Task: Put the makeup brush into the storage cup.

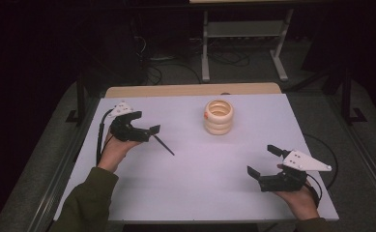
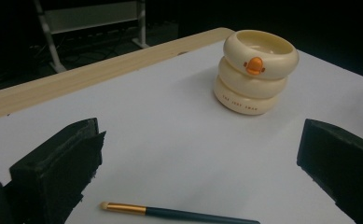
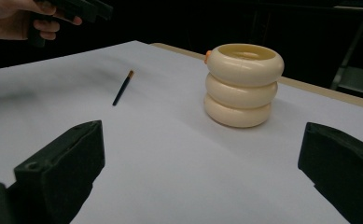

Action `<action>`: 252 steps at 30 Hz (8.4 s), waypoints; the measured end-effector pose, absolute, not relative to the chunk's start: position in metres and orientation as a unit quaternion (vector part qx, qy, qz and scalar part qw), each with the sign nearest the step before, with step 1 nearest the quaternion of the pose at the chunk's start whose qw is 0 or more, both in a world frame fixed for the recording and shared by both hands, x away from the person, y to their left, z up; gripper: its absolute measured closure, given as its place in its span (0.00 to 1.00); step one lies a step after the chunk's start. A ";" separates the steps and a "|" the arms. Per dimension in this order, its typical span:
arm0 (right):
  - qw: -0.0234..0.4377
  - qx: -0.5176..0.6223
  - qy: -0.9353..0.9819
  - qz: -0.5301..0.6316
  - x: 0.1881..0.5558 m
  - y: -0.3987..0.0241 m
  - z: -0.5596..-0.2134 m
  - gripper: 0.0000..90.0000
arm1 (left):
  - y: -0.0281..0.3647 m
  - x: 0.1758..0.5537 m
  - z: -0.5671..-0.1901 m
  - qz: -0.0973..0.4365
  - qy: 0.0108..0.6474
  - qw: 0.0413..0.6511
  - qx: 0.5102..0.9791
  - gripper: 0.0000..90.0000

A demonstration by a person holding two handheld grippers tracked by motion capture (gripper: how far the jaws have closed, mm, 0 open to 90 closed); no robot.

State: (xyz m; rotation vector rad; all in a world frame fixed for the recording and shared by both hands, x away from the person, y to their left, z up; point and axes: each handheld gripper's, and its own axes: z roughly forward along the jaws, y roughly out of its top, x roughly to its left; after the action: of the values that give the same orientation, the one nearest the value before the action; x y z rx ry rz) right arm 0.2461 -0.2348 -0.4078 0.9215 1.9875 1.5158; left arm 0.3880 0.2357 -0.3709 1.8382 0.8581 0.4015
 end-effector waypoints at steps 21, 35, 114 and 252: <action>0.233 0.338 0.722 0.557 0.246 -0.233 -0.408 0.00 | 0.235 0.405 -0.374 0.172 0.390 0.477 0.769 0.00; 0.232 0.336 0.723 0.557 0.246 -0.232 -0.409 0.00 | 0.234 0.416 -0.380 0.168 0.419 0.421 0.787 0.00; 0.237 0.346 0.719 0.554 0.247 -0.237 -0.409 0.00 | 0.206 0.453 -0.413 0.029 0.542 0.222 0.810 0.58; 0.237 0.351 0.717 0.554 0.246 -0.238 -0.408 0.00 | 0.199 0.444 -0.395 0.022 0.444 0.190 0.875 0.93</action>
State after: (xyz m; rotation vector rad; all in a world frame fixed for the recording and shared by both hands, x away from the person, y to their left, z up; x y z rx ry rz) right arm 0.2457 -0.2377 -0.4081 0.9628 1.9656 1.5176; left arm 0.4439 0.1986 -0.3952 2.4605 1.2491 0.0607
